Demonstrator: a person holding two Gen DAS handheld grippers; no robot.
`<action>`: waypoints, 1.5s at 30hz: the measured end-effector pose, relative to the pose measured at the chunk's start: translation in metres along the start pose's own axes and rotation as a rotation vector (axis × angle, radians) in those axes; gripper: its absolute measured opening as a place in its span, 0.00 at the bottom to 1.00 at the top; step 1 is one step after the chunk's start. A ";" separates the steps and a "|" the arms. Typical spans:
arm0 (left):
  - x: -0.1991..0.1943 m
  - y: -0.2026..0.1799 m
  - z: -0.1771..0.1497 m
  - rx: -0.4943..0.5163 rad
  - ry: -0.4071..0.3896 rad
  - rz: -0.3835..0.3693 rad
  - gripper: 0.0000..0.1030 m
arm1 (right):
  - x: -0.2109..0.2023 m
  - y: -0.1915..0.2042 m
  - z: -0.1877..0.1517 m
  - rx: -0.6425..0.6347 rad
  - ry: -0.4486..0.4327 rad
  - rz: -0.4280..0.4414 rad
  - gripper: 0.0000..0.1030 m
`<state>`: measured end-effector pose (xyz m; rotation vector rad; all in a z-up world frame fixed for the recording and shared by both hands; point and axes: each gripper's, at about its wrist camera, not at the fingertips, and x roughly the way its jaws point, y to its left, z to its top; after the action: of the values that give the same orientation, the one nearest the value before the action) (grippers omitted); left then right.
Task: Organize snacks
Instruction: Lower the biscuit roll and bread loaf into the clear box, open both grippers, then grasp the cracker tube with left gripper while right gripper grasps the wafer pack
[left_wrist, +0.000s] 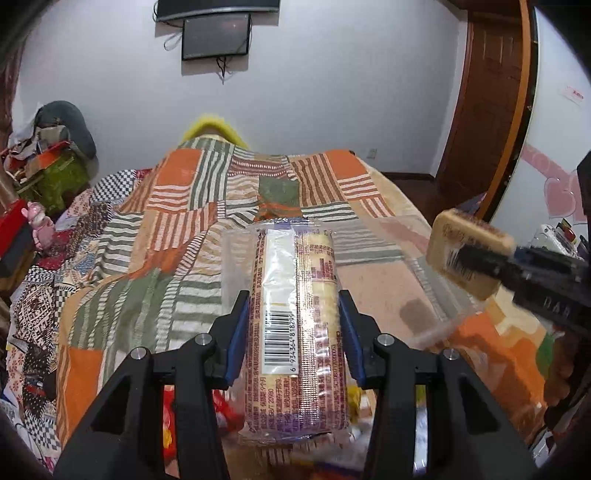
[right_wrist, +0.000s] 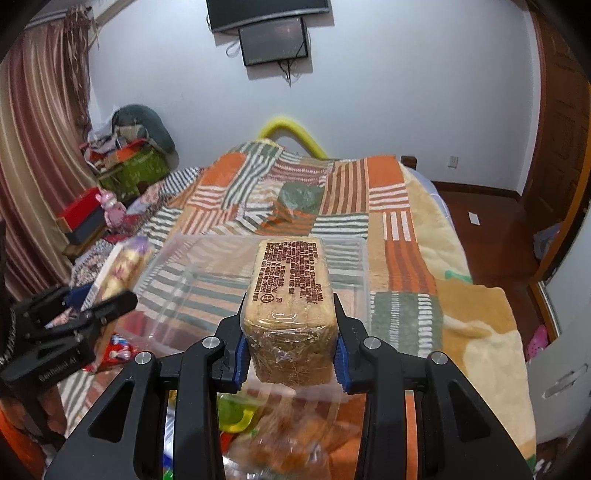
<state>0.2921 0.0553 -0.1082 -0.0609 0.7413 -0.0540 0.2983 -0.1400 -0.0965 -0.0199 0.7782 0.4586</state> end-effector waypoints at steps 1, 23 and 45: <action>0.006 0.000 0.002 0.003 0.011 0.000 0.44 | 0.005 -0.001 0.001 0.001 0.014 0.003 0.32; 0.046 -0.005 0.002 0.050 0.139 -0.029 0.44 | 0.027 0.009 -0.002 -0.104 0.144 -0.009 0.36; -0.096 0.007 -0.074 0.056 0.047 0.034 0.58 | -0.104 -0.006 -0.067 -0.083 -0.011 -0.050 0.81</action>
<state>0.1722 0.0659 -0.0985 0.0065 0.7868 -0.0443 0.1911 -0.1986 -0.0748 -0.1143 0.7460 0.4428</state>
